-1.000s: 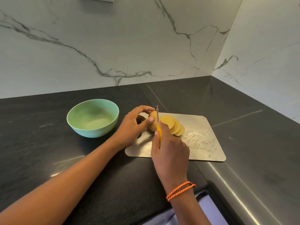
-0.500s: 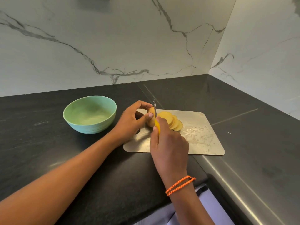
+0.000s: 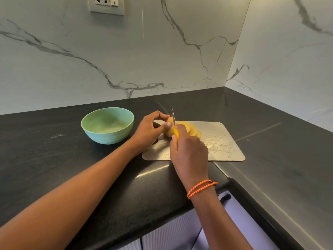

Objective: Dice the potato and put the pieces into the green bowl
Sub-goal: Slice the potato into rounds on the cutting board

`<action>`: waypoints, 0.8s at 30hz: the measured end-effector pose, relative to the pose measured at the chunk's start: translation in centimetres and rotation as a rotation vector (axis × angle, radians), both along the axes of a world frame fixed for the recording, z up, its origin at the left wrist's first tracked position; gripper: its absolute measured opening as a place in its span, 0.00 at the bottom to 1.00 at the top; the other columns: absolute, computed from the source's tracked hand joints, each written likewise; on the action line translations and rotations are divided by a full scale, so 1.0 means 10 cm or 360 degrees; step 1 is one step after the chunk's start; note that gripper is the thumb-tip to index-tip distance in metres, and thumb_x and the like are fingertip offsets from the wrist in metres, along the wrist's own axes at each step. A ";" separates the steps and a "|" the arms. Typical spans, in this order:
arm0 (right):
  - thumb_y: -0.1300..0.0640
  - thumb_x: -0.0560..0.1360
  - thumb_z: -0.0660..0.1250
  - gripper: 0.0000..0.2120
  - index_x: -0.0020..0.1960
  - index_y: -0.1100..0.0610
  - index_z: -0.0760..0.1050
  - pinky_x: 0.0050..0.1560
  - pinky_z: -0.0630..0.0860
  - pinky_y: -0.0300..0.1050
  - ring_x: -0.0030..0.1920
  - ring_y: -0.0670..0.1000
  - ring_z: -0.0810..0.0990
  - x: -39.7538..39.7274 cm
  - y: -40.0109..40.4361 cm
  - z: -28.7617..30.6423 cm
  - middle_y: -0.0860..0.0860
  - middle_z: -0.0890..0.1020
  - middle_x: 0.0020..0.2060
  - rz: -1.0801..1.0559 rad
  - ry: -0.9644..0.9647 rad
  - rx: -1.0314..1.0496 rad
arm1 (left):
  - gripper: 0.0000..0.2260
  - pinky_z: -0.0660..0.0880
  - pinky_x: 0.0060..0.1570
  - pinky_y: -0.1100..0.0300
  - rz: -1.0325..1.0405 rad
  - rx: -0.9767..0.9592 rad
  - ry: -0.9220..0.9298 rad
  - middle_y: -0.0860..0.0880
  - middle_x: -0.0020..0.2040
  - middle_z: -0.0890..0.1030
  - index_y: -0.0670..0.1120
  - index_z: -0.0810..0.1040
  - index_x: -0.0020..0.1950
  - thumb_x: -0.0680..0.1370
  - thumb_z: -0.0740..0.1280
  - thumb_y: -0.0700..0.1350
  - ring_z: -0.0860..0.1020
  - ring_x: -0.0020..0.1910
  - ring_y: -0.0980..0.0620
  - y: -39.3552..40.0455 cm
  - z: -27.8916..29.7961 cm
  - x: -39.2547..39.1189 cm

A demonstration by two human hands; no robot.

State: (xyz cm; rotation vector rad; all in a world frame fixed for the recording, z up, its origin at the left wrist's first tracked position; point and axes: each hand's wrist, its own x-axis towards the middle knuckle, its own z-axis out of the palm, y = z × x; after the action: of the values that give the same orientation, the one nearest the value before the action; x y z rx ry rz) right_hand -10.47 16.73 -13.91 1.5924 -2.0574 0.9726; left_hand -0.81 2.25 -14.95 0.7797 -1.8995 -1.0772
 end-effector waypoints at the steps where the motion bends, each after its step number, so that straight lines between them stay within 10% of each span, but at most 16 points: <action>1: 0.53 0.82 0.65 0.13 0.66 0.51 0.73 0.32 0.76 0.47 0.36 0.55 0.83 0.01 0.00 0.00 0.51 0.83 0.37 0.0010 -0.0005 0.0016 | 0.08 0.80 0.49 0.35 -0.0001 -0.0005 -0.0001 0.54 0.59 0.84 0.51 0.82 0.59 0.81 0.74 0.50 0.83 0.48 0.33 0.01 0.00 0.00; 7: 0.54 0.82 0.63 0.15 0.68 0.52 0.73 0.35 0.77 0.49 0.38 0.57 0.83 -0.01 -0.03 0.01 0.52 0.84 0.39 0.0055 0.0024 0.0114 | 0.09 0.77 0.34 0.44 0.0024 0.0003 -0.0027 0.53 0.50 0.86 0.49 0.81 0.60 0.81 0.74 0.49 0.80 0.35 0.42 -0.01 0.01 0.00; 24: 0.55 0.84 0.61 0.10 0.63 0.51 0.75 0.41 0.67 0.45 0.49 0.55 0.82 0.07 0.04 0.02 0.52 0.82 0.49 -0.0032 -0.0128 0.0447 | 0.08 0.80 0.50 0.34 0.0015 -0.0052 -0.0118 0.41 0.56 0.84 0.55 0.80 0.60 0.82 0.72 0.51 0.82 0.51 0.32 -0.06 -0.01 -0.01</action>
State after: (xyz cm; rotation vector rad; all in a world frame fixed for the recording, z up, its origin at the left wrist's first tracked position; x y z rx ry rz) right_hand -9.81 17.15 -13.66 1.6864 -2.3458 0.7789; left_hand -0.87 1.67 -15.06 0.8194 -1.9687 -1.0214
